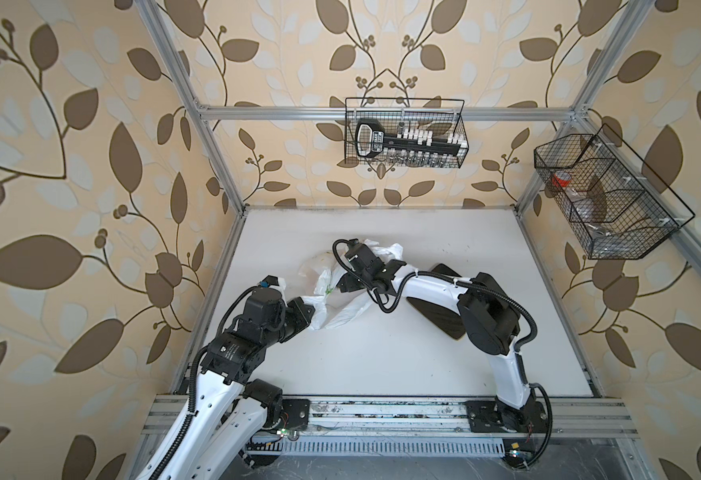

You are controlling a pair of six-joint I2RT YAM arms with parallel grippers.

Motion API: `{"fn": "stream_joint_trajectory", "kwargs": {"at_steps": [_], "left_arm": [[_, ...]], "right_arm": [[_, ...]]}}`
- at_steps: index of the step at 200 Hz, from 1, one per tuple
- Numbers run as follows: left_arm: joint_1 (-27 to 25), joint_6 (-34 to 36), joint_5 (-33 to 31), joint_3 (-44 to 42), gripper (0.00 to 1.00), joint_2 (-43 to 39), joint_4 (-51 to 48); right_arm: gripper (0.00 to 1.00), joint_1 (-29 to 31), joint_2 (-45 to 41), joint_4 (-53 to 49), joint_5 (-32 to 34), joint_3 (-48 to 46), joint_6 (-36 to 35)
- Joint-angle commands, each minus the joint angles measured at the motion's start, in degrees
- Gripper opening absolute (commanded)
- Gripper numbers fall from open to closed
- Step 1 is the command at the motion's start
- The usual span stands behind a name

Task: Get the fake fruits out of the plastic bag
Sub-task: 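Grasp a red strawberry inside the bag with the right gripper and lift it out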

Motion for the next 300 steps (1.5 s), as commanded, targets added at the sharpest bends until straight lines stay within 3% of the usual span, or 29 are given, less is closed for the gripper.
{"fn": "stream_joint_trajectory", "kwargs": {"at_steps": [1,91,106,175,190,246,272,300], "left_arm": [[-0.3,-0.4,-1.1,-0.1,0.00,0.7,0.6],[-0.3,-0.4,-0.7,0.6,0.00,1.6,1.5],[-0.4,-0.4,-0.3,0.8,0.00,1.9,1.9],[-0.3,-2.3,1.2,0.8,0.00,2.9,2.9],[-0.3,-2.7,1.0,0.3,0.00,2.6,3.4],[-0.3,-3.5,-2.0,0.2,0.00,2.0,3.1],[-0.3,-4.5,-4.5,-0.2,0.00,1.8,3.0],[-0.3,-5.8,-7.4,-0.6,0.00,1.8,3.6]], "right_arm": [[0.85,0.2,4.0,-3.2,0.7,3.3,-2.5],[0.93,0.3,14.7,-3.1,3.1,14.3,-9.1],[0.99,0.2,16.3,-1.3,3.8,15.7,-9.4],[0.99,0.5,19.3,12.6,4.6,16.3,-8.1],[0.93,0.6,19.3,15.5,4.4,15.0,-8.7],[0.55,0.5,12.6,21.5,0.8,5.7,-11.6],[0.47,0.6,7.0,23.3,-2.8,-0.3,-11.8],[0.45,0.5,0.5,24.1,-6.5,-7.5,-12.4]]}}
